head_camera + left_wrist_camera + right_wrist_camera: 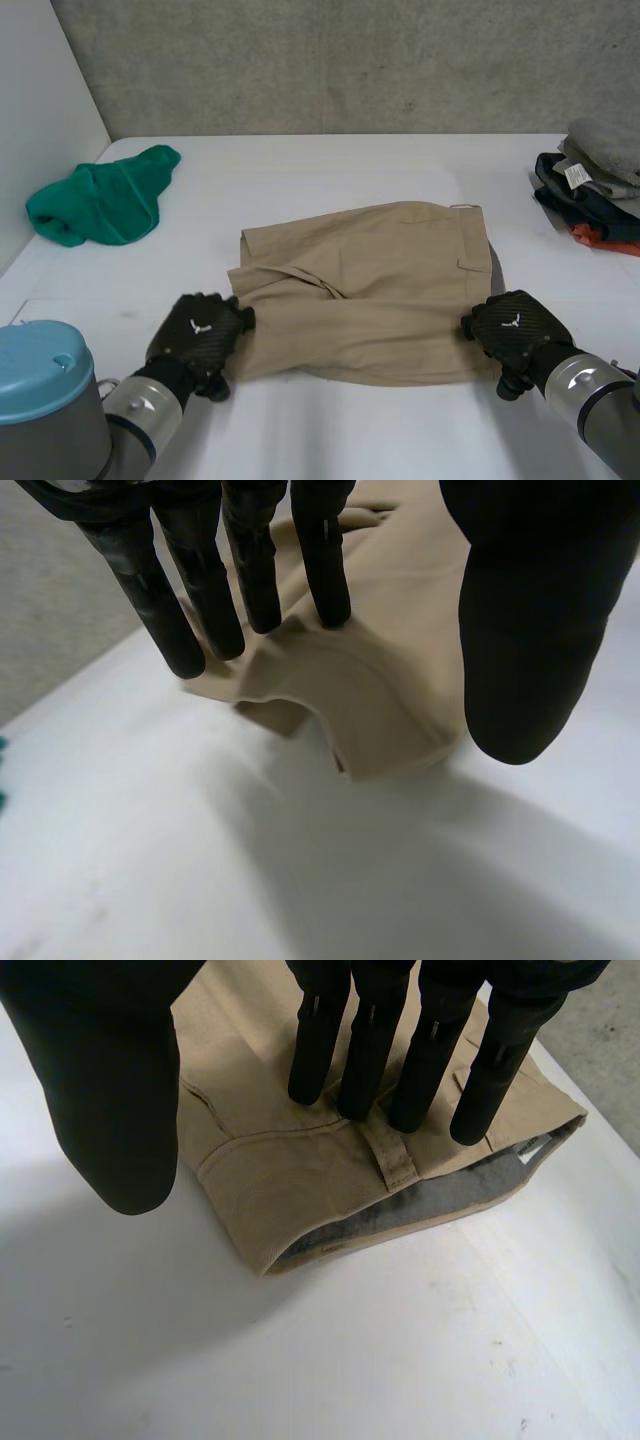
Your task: Fold the laundry.
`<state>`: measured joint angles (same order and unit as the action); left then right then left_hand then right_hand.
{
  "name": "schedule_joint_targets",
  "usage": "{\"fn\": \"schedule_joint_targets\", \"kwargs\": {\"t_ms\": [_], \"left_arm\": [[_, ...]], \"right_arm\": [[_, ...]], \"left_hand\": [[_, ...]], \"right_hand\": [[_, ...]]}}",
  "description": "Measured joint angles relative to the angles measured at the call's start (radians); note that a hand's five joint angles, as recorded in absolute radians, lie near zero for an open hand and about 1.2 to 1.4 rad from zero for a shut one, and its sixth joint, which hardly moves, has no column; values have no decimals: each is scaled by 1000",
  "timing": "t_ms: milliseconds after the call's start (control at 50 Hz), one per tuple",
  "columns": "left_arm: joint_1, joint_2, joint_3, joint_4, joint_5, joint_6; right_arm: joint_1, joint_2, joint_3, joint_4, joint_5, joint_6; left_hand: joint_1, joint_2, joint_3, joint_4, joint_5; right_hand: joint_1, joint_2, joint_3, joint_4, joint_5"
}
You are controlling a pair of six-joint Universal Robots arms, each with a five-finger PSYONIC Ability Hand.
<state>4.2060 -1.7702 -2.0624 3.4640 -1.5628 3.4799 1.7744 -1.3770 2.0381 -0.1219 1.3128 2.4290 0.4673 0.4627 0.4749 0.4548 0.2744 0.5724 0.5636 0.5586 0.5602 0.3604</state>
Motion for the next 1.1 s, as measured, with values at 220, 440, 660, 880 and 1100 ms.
{"fn": "schedule_joint_targets", "kwargs": {"t_ms": [220,440,660,880,1100], "left_arm": [[-2,-92,37,74,-42,15],[-6,-152,61,136,-35,50],[-5,-37,50,244,-34,48],[-15,380,188,4,-36,31],[-19,355,398,-251,-40,-11]], "right_arm": [[11,63,10,-109,6,1],[15,110,-3,-194,15,-2],[24,21,-36,-205,88,-6],[34,-285,-350,240,115,-7],[43,-235,-650,471,111,-4]], "left_hand": [[2,3,1,4,6],[479,484,450,473,470],[683,731,713,742,698],[683,734,717,742,698],[683,735,717,744,711]], "right_hand": [[4,4,27,21,54],[481,559,552,560,558],[518,613,627,636,640],[527,613,629,638,642],[536,613,629,638,647]]}}
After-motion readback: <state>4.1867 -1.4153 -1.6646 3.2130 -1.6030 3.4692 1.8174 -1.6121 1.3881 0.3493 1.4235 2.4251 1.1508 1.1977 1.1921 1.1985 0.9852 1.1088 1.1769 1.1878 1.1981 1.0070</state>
